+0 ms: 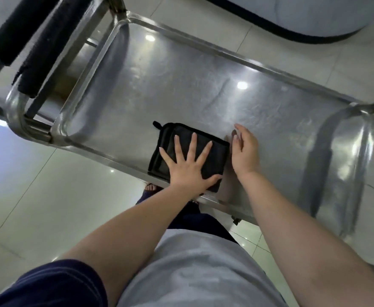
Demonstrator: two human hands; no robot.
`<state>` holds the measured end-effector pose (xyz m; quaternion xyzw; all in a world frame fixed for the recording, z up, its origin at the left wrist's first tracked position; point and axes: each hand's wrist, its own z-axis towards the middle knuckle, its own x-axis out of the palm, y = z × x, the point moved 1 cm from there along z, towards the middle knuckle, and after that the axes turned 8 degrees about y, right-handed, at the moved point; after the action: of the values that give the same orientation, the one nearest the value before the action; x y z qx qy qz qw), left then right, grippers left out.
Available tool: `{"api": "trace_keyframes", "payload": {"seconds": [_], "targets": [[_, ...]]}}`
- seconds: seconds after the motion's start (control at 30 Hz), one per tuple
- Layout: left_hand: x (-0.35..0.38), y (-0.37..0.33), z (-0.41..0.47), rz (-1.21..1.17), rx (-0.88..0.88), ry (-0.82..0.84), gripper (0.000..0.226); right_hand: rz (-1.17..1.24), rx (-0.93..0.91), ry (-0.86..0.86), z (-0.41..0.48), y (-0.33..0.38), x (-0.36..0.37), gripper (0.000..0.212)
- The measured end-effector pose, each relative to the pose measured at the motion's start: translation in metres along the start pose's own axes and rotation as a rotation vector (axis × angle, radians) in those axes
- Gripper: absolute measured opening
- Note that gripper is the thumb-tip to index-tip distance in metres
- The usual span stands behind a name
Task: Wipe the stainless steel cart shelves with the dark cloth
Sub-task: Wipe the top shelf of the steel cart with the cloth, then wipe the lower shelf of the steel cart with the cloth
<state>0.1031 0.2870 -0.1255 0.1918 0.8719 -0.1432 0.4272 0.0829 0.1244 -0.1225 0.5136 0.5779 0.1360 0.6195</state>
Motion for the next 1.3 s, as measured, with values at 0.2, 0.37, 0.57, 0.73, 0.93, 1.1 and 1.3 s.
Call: {"api": "trace_keyframes", "payload": {"seconds": [0.2, 0.37, 0.57, 0.73, 0.93, 1.1, 1.3], "targets": [[-0.015, -0.017, -0.003, -0.015, 0.065, 0.034, 0.069, -0.166, -0.061, 0.108, -0.003, -0.004, -0.017, 0.034], [-0.057, 0.013, 0.015, 0.015, 0.204, -0.207, 0.054, -0.388, 0.124, 0.274, -0.002, 0.017, 0.004, 0.053], [-0.081, 0.037, 0.043, 0.102, 0.414, -0.100, 0.074, -0.393, 0.178, 0.447, 0.009, 0.043, -0.006, 0.034], [-0.117, 0.028, 0.044, 0.099, 0.444, 0.012, 0.037, -0.361, -0.012, 0.401, -0.009, 0.071, -0.035, 0.013], [-0.143, 0.030, 0.019, 0.054, 0.520, -0.169, 0.020, -0.266, -0.136, 0.177, -0.032, 0.085, -0.069, 0.008], [-0.154, 0.041, -0.025, 0.013, 0.656, -0.530, 0.017, -0.404, -0.267, -0.016, -0.065, 0.101, -0.075, 0.010], [-0.129, 0.082, -0.097, 0.038, 0.812, -0.792, 0.015, -0.487, -0.327, -0.160, -0.149, 0.126, -0.046, 0.016]]}}
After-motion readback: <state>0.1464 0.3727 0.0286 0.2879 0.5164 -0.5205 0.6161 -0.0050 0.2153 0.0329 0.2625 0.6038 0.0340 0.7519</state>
